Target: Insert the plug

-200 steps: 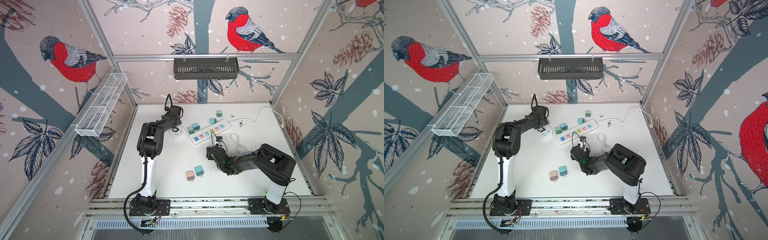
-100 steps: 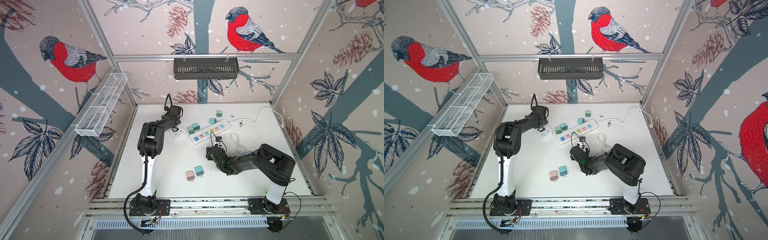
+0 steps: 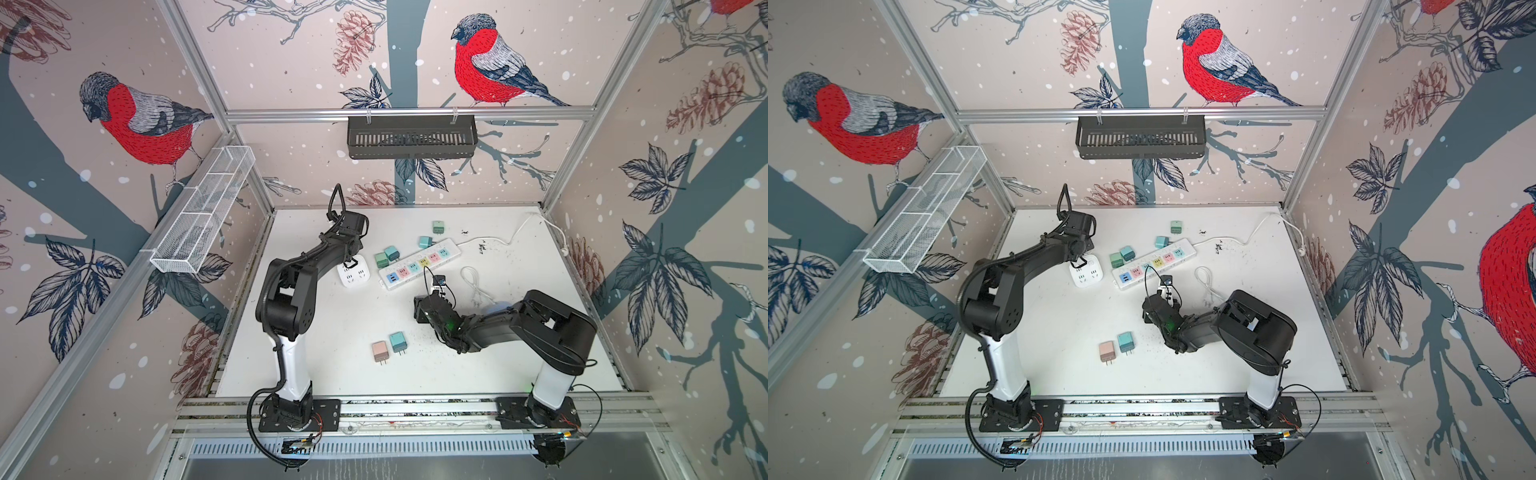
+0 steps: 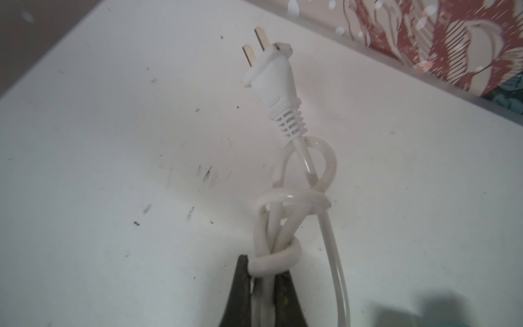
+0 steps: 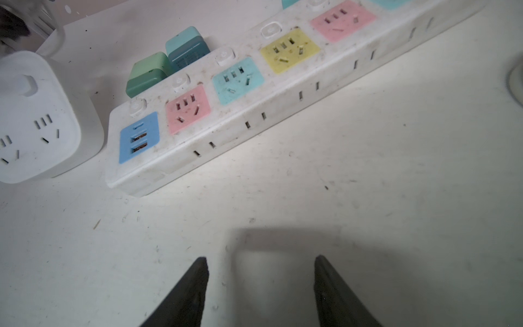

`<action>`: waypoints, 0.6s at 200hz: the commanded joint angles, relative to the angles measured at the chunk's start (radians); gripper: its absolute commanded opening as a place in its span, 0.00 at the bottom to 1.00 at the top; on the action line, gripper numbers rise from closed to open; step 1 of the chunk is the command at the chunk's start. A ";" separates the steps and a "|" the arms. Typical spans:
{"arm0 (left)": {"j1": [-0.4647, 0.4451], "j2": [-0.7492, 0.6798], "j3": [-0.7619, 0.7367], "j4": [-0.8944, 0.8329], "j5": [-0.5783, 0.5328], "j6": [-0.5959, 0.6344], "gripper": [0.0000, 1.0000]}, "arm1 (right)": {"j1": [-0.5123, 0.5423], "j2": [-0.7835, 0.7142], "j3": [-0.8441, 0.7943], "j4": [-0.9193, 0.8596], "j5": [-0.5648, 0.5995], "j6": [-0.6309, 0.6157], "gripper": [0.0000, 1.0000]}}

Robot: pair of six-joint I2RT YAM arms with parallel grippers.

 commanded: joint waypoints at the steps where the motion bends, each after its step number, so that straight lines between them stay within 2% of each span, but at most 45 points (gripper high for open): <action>1: -0.056 -0.097 -0.045 -0.043 -0.217 -0.095 0.00 | 0.004 -0.008 -0.018 -0.103 -0.049 0.016 0.61; 48: -0.112 -0.279 -0.184 0.032 -0.165 -0.119 0.00 | 0.011 -0.053 -0.045 -0.093 -0.024 0.009 0.61; 91: -0.205 -0.456 -0.286 0.046 -0.243 -0.124 0.00 | 0.016 -0.118 -0.098 -0.047 -0.010 -0.010 0.63; 120: -0.304 -0.542 -0.312 -0.049 -0.280 -0.165 0.00 | 0.018 -0.200 -0.123 -0.059 0.010 -0.034 0.64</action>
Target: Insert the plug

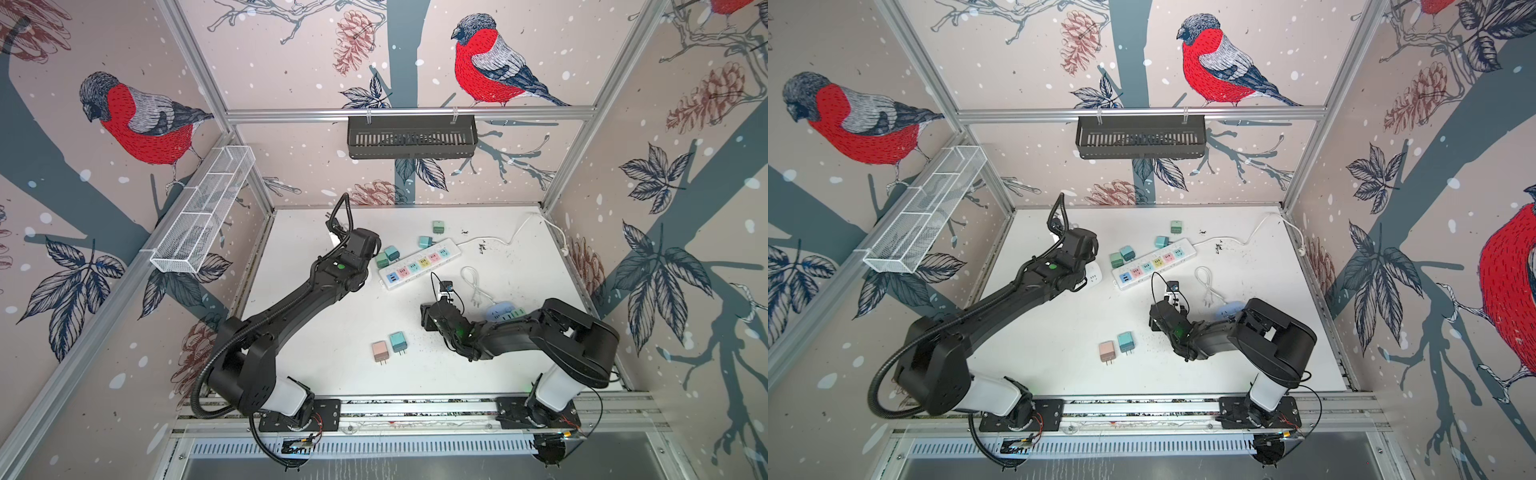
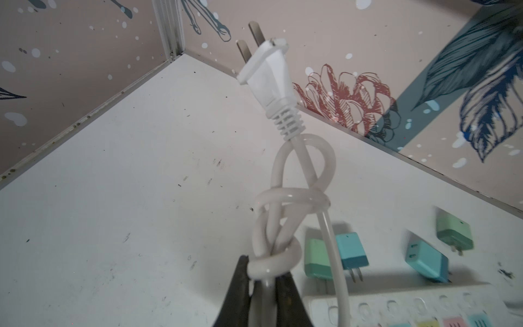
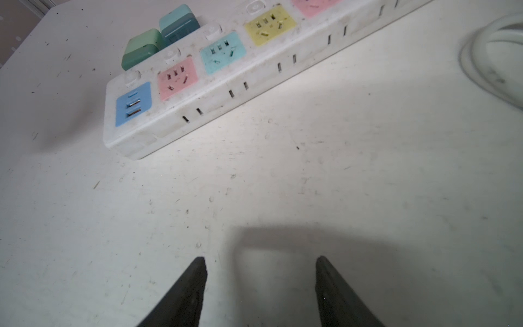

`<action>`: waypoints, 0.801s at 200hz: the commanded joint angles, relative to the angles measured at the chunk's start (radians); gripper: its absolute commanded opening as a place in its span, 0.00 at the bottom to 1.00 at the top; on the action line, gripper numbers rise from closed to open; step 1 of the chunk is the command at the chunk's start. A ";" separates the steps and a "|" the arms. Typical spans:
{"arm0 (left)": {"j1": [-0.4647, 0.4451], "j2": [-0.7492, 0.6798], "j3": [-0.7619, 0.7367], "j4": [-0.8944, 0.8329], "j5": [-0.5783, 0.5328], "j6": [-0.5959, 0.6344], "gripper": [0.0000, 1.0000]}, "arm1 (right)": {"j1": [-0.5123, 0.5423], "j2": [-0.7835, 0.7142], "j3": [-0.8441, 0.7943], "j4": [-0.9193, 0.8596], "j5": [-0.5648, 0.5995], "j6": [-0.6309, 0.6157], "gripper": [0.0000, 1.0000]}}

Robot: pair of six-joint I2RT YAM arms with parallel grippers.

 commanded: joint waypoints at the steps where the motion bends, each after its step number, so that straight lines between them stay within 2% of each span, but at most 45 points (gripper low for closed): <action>1: -0.061 -0.056 -0.013 -0.056 -0.082 -0.058 0.00 | 0.004 -0.056 -0.023 -0.004 0.020 -0.031 0.64; 32: -0.206 -0.125 -0.001 -0.202 -0.168 -0.144 0.00 | 0.004 -0.145 -0.063 0.002 0.039 -0.054 0.65; 64: -0.377 -0.141 -0.043 -0.156 -0.132 -0.215 0.00 | 0.006 -0.297 -0.141 -0.035 0.082 -0.051 0.68; 89: -0.526 -0.070 0.000 -0.161 -0.195 -0.277 0.00 | 0.004 -0.450 -0.213 -0.074 0.118 -0.046 0.71; 124: -0.612 0.066 0.118 -0.186 -0.203 -0.317 0.00 | -0.007 -0.673 -0.277 -0.229 0.193 -0.026 0.74; 160: -0.680 0.178 0.191 -0.177 -0.193 -0.371 0.00 | -0.071 -0.886 -0.348 -0.324 0.189 -0.024 0.75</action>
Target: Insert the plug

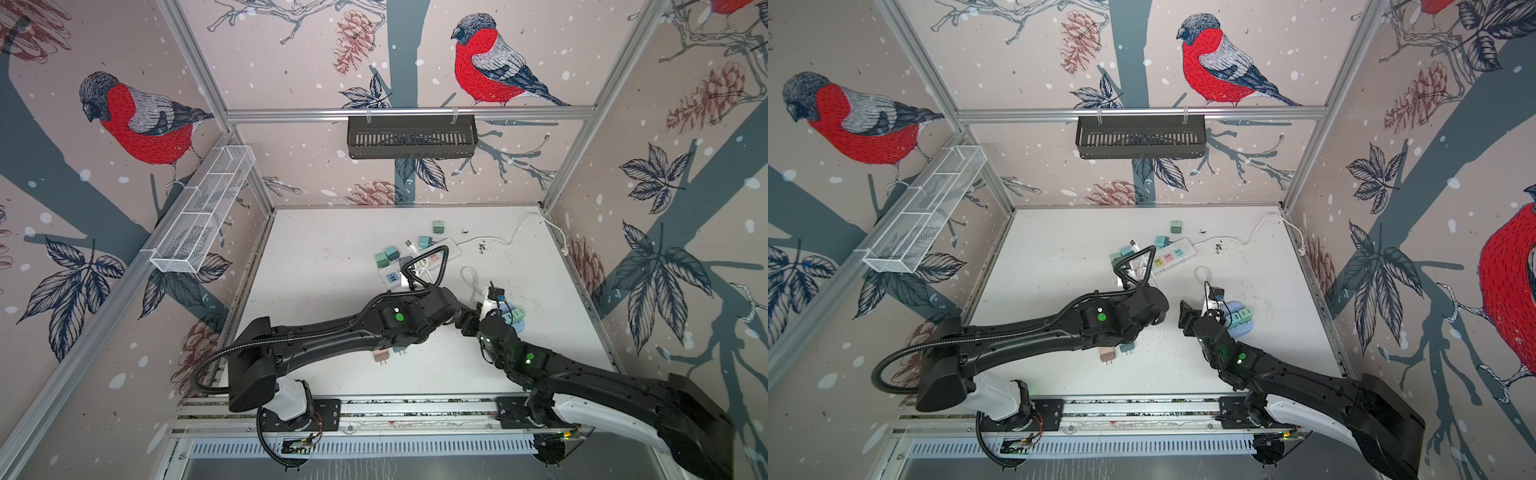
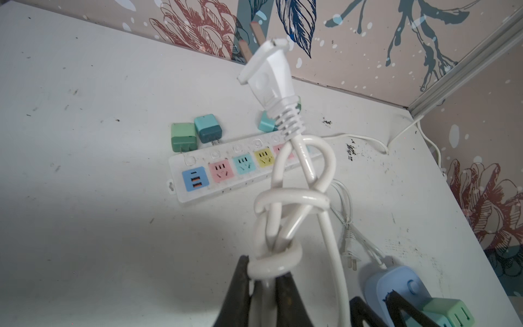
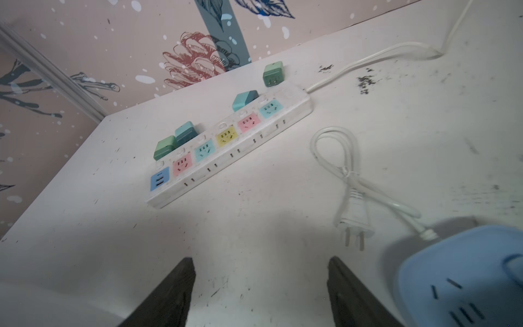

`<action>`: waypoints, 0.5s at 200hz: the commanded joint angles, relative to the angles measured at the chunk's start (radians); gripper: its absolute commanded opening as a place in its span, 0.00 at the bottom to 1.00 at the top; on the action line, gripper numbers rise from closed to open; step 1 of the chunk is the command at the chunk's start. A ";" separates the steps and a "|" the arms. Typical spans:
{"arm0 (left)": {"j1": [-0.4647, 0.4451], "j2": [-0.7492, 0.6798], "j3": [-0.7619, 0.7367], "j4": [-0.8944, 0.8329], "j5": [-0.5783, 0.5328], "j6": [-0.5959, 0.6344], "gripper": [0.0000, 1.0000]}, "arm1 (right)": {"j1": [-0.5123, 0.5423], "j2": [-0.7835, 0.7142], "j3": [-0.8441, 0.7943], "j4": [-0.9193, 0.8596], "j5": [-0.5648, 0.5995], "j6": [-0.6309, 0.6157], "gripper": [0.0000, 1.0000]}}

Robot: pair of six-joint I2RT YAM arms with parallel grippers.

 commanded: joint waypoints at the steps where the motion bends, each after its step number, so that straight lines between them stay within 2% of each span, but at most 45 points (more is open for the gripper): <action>1: -0.030 0.052 0.045 0.001 -0.041 -0.068 0.00 | -0.031 -0.095 -0.038 -0.094 0.028 0.007 0.75; 44: -0.104 0.154 0.119 -0.063 -0.062 -0.167 0.00 | -0.077 -0.238 -0.089 -0.128 0.002 -0.008 0.76; 100: -0.115 0.304 0.207 -0.123 -0.082 -0.172 0.00 | -0.088 -0.246 -0.090 -0.152 -0.005 -0.001 0.76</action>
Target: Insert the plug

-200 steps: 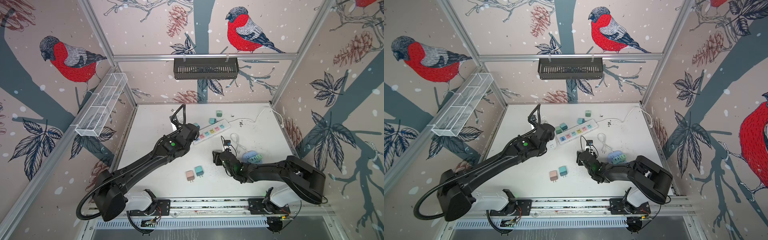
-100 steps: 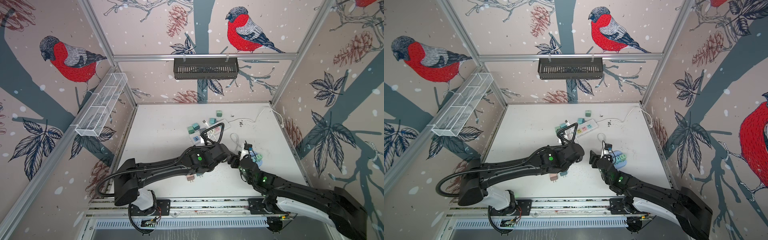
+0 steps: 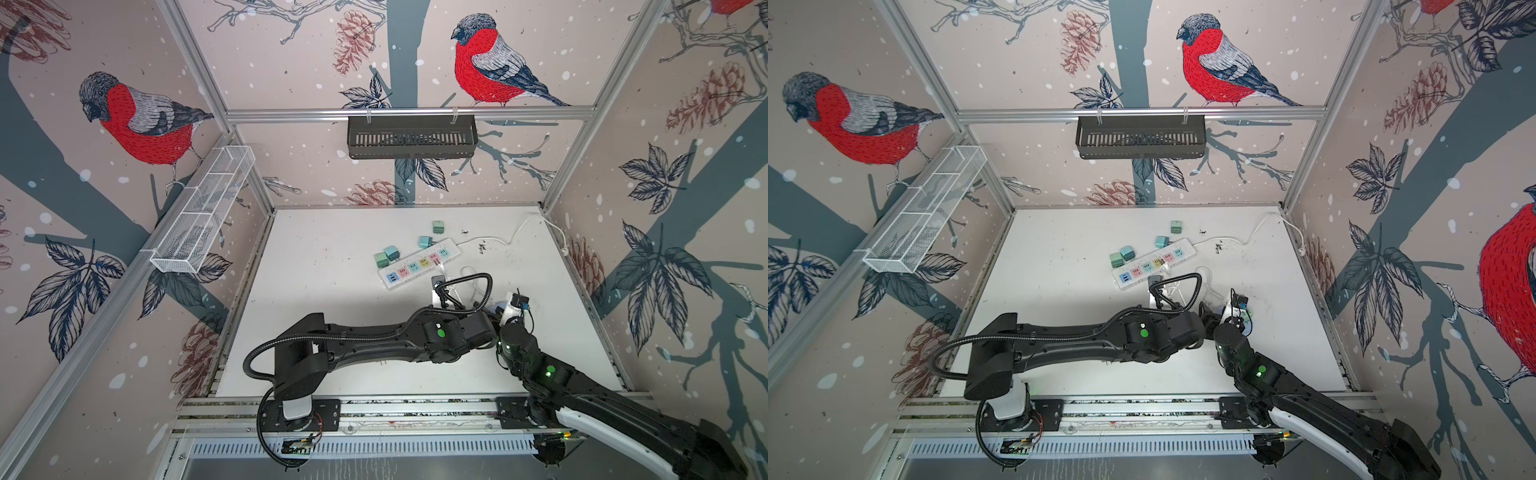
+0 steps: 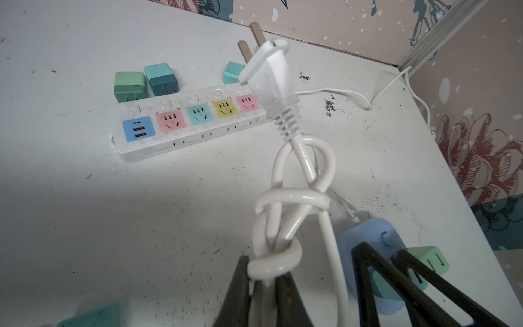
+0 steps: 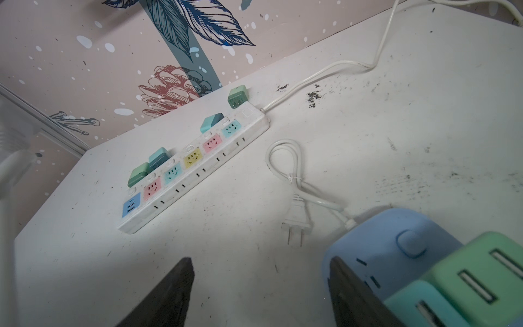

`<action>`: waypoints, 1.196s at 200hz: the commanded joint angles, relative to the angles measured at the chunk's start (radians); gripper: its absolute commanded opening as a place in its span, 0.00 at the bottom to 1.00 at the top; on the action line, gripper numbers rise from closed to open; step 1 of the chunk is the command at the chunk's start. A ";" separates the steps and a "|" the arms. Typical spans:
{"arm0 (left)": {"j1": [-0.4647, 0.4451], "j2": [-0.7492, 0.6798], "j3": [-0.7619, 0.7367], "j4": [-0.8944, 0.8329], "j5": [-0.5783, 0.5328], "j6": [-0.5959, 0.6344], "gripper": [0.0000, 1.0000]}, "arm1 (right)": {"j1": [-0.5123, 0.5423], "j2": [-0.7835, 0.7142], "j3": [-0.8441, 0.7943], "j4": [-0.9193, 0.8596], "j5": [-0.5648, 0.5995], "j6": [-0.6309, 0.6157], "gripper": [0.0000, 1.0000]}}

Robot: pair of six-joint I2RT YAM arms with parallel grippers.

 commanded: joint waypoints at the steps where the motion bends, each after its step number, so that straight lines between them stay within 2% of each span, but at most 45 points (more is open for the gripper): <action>1: 0.000 0.047 0.036 -0.055 -0.064 -0.032 0.00 | 0.000 0.002 -0.002 -0.020 -0.005 -0.003 0.76; 22: 0.005 0.090 0.052 -0.053 -0.066 -0.021 0.00 | -0.002 0.001 -0.002 -0.025 -0.004 0.002 0.76; 75: 0.077 0.121 -0.013 0.103 0.075 0.073 0.00 | -0.015 0.006 0.000 -0.030 0.003 0.013 0.76; 104: 0.120 0.148 -0.030 0.201 0.159 0.164 0.00 | -0.025 0.017 0.004 -0.030 -0.001 0.016 0.76; 143: 0.143 0.168 -0.038 0.250 0.184 0.208 0.00 | -0.029 0.026 0.006 -0.027 -0.003 0.021 0.78; 152: 0.151 0.173 -0.040 0.250 0.197 0.201 0.14 | -0.029 0.029 0.006 -0.023 -0.004 0.021 0.80; 160: 0.158 0.176 -0.045 0.256 0.203 0.198 0.34 | -0.029 0.030 0.007 -0.018 -0.010 0.020 0.82; 165: 0.161 0.176 -0.049 0.262 0.206 0.201 0.43 | -0.028 0.031 0.009 -0.016 -0.014 0.017 0.83; 192: 0.166 0.157 -0.072 0.296 0.208 0.223 0.45 | -0.030 0.030 0.021 -0.014 -0.027 0.009 0.83; 211: 0.172 0.145 -0.071 0.295 0.206 0.235 0.59 | -0.029 0.032 0.030 -0.013 -0.041 0.003 0.83; 239: 0.182 0.103 -0.063 0.280 0.180 0.268 0.70 | -0.023 0.028 0.058 -0.037 -0.064 -0.005 0.83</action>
